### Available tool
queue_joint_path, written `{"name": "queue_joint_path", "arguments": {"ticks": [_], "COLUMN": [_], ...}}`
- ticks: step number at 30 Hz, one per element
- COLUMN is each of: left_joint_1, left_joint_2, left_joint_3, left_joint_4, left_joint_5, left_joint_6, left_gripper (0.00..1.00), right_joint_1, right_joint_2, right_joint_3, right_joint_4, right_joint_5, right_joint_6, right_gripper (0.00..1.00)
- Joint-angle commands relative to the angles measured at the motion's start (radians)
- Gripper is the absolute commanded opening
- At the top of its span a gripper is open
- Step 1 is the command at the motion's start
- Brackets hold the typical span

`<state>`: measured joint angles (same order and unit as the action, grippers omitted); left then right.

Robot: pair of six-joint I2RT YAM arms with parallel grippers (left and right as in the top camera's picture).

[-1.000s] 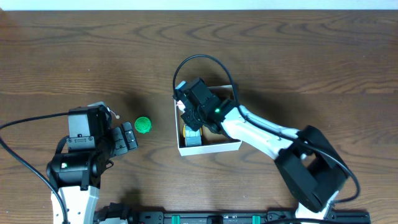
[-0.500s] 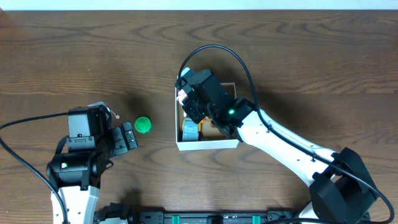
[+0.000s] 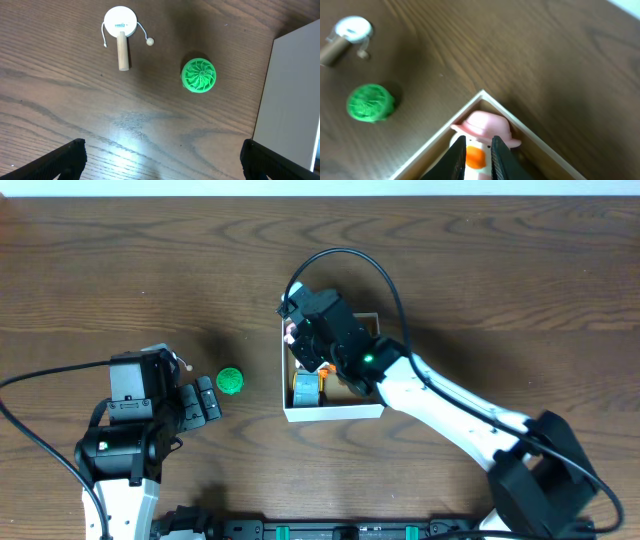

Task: Pack container
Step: 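Carry the duck with right gripper into the box's left corner, release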

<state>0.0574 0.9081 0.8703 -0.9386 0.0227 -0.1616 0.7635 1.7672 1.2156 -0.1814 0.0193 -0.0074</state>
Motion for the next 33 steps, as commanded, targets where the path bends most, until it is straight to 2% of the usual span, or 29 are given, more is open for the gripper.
{"name": "queue_joint_path", "arguments": {"ticks": [1,8,18,19,22,25,33], "left_joint_1": [0.004,0.004,0.004,0.004,0.004,0.004,0.004], "left_joint_2": [0.001,0.001,0.001,0.001,0.001,0.001,0.001], "left_joint_3": [0.016,0.016,0.016,0.016,0.016,0.015,0.016], "left_joint_4": [-0.003,-0.003,-0.003,-0.003,-0.003,-0.003,-0.003], "left_joint_5": [-0.004,-0.004,-0.004,-0.004,-0.004,-0.004,-0.004], "left_joint_6": [-0.017,-0.017,-0.017,-0.017,-0.017,-0.017,-0.017], "left_gripper": [0.98,0.98,0.98,0.98,0.98,0.98,0.98], "right_joint_1": [-0.011,-0.01,-0.008,-0.009,-0.009,-0.01,-0.011], "right_joint_2": [0.079,0.181,0.163,0.15,0.098,0.037,-0.145], "right_joint_3": [0.001,0.001,0.002,0.002,0.003,0.003,0.003], "right_joint_4": [0.0,-0.031,-0.017,-0.017,-0.017,-0.017,-0.023], "right_joint_5": [0.006,-0.01,-0.009,-0.009,-0.008,-0.008,0.08], "right_joint_6": [0.016,0.041,0.04,0.04,0.04,0.035,0.018], "right_gripper": [0.18,0.17,0.2,0.22,0.36,0.46,0.64]}}
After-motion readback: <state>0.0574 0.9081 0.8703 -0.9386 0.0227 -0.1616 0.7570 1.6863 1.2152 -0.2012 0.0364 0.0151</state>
